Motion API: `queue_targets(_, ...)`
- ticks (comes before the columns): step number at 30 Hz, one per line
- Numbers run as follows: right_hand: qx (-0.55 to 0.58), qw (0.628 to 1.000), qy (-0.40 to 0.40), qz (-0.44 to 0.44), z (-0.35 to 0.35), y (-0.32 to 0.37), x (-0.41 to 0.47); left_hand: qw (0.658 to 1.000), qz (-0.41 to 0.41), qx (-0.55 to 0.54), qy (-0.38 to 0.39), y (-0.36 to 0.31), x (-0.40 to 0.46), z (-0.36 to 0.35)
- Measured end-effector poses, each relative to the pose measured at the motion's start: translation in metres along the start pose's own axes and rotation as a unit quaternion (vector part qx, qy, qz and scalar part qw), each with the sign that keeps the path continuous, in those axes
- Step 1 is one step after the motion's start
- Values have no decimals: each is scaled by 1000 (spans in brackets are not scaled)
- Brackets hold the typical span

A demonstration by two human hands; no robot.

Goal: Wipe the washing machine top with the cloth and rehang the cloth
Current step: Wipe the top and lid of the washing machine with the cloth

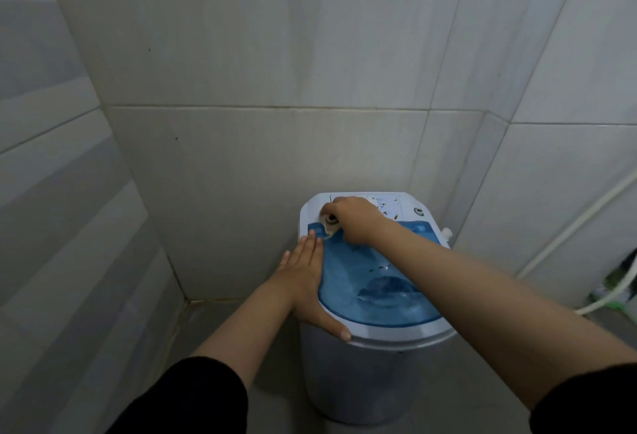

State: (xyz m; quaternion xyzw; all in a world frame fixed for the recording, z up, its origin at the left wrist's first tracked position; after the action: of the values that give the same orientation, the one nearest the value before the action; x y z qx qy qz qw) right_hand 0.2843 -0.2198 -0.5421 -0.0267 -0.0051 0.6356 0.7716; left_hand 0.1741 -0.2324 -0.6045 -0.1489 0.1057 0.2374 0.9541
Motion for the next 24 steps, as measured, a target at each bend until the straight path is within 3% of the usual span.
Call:
queue_targets(9,73,989,126,-18,18,-5,-15,996,45,68,47,-7,-3,9)
queue_targets(16,85,992,-58,-73,62,-65,-8,992,68,60,89,-3,5,-3)
queue_targets(24,50,992,-56,-104,10,-72,4,990,61,65,106,-3,9,-6)
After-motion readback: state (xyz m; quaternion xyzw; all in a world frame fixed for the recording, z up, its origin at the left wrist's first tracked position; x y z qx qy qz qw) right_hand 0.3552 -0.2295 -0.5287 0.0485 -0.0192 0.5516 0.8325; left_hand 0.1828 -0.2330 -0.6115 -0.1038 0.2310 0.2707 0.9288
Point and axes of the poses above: each hand's wrist, its own x-axis towards the middle knuckle, its own z-axis out of the back of the hand, y = z × x, the point moved 9 cm from there along x, towards the middle knuckle, and after that the axes turned 9 degrees about z, right-handed, at the moved point
